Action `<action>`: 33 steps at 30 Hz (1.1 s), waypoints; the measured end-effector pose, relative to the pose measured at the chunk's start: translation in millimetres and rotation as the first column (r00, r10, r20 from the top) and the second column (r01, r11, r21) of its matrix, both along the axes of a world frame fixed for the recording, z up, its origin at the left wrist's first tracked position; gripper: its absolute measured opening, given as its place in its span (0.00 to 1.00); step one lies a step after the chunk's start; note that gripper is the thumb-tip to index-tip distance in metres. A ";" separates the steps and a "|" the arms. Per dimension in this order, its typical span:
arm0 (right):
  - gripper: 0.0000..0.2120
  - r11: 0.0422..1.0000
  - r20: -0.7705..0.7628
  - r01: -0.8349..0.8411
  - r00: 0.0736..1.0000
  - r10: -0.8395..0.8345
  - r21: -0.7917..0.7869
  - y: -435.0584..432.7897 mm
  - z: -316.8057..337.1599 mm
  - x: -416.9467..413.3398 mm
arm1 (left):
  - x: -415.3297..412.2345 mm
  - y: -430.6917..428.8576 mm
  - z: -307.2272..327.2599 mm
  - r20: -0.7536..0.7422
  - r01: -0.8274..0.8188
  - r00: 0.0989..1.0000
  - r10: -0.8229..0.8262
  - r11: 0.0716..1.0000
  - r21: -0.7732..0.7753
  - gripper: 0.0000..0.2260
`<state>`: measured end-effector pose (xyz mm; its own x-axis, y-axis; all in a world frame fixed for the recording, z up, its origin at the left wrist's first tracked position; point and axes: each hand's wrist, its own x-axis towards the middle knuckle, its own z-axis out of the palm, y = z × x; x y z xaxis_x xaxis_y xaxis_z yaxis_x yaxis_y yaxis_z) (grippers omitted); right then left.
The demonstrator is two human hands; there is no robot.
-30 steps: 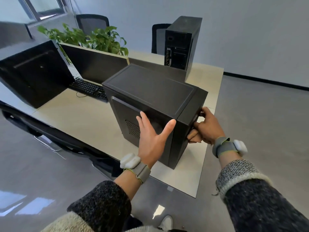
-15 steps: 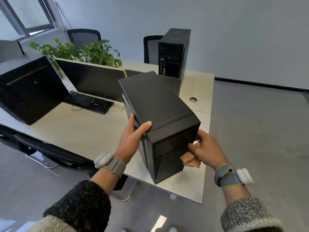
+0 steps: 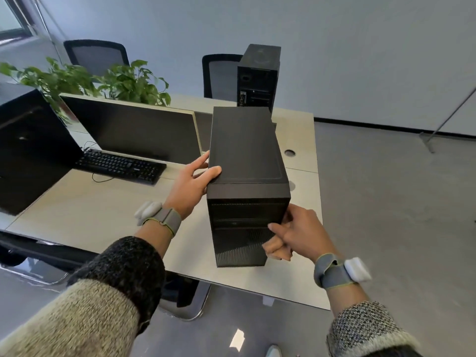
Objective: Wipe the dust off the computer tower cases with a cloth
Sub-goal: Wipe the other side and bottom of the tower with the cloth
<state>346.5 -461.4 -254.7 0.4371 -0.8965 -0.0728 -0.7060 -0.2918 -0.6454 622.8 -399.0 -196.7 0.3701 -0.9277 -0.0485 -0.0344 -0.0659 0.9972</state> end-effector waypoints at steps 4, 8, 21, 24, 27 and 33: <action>0.14 0.999 -0.019 0.044 0.999 -0.044 -0.030 7.6 -4.6 35.7 | 30.3 -10.9 -2.6 -0.070 -0.038 0.997 0.037 0.999 -0.004 0.20; 0.15 0.998 0.001 0.049 0.999 -0.049 -0.035 21.2 -5.3 71.3 | 63.3 -19.4 -7.8 -0.167 -0.031 0.985 0.032 0.999 0.007 0.19; 0.25 0.917 0.152 0.162 0.961 -0.231 0.364 33.7 -85.1 49.7 | 43.6 33.3 -113.2 0.051 -0.335 0.940 0.338 0.880 0.337 0.17; 0.25 0.865 0.188 0.155 0.944 -0.272 0.477 28.4 -110.4 42.1 | 18.0 51.2 -127.0 0.233 -0.368 0.929 0.288 0.785 0.498 0.14; 0.21 0.829 0.206 0.145 0.932 -0.297 0.541 9.6 -135.1 34.1 | -18.3 53.7 -149.9 0.330 -0.332 0.936 0.123 0.619 0.712 0.15; 0.15 0.750 0.216 0.121 0.917 -0.336 0.651 -51.0 -166.4 -11.2 | -101.9 27.4 -185.7 0.102 0.063 0.967 -0.235 0.602 0.796 0.10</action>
